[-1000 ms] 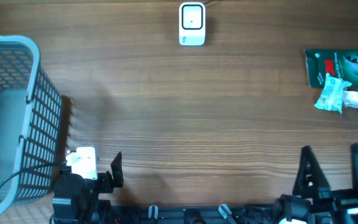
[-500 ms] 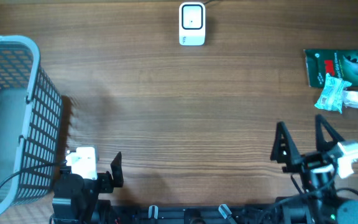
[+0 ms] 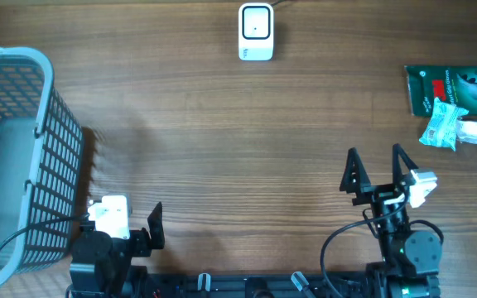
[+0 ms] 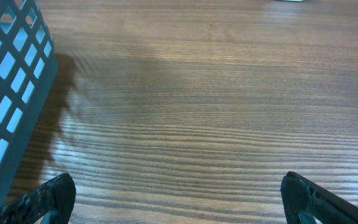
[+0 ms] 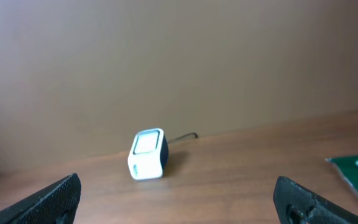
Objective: Scan the item barcode
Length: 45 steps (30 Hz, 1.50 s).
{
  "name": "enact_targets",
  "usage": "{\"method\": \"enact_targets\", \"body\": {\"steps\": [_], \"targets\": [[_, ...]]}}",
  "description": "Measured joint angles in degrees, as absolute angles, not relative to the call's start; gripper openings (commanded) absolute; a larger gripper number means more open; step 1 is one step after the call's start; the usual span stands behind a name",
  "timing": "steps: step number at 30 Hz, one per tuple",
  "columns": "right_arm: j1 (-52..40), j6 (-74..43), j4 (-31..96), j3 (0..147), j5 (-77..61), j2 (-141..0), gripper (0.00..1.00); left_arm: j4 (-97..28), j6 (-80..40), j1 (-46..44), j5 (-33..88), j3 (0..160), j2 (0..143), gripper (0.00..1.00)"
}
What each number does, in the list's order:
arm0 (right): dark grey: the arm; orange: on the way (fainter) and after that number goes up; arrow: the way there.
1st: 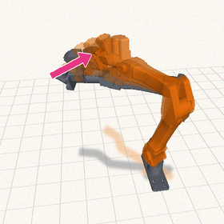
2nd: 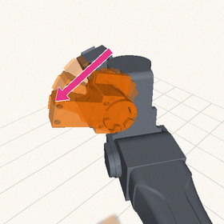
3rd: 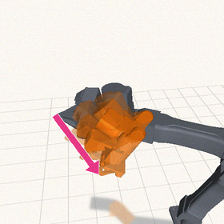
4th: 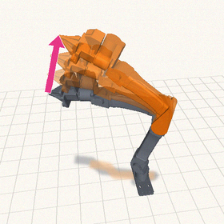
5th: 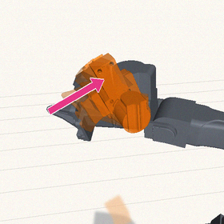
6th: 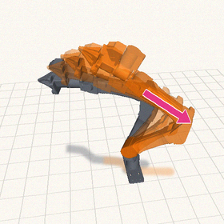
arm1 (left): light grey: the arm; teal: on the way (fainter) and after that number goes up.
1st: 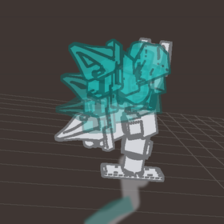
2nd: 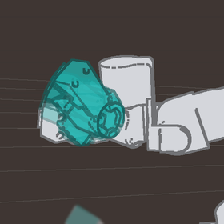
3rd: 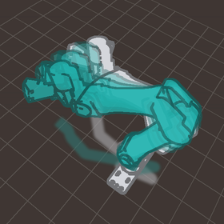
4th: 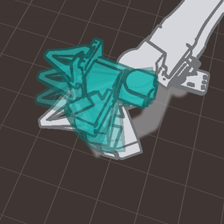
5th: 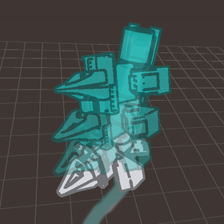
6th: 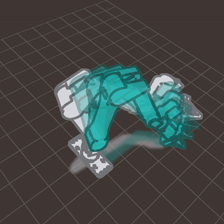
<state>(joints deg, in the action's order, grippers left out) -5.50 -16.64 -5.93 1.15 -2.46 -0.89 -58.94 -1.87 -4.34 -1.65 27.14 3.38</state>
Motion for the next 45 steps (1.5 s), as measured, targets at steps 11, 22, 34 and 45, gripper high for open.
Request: {"method": "enact_targets", "body": {"steps": [11,22,34,45], "targets": [[-5.50,-16.60,-0.43,0.38,0.51,-0.84,1.00,-58.94,-1.87,-4.34,-1.65,27.14,3.38,1.00],[-5.50,-10.35,-0.43,0.38,0.51,-0.84,1.00,-58.94,-1.87,-4.32,-1.65,27.14,3.38,1.00],[-5.50,-10.13,-0.43,0.38,0.51,-0.84,1.00,-58.94,-1.87,-4.34,-1.65,27.14,3.38,1.00],[-5.50,-10.13,-0.40,0.38,0.51,-0.73,1.00,-21.89,9.02,-1.15,5.52,18.52,2.28,1.00]]}}
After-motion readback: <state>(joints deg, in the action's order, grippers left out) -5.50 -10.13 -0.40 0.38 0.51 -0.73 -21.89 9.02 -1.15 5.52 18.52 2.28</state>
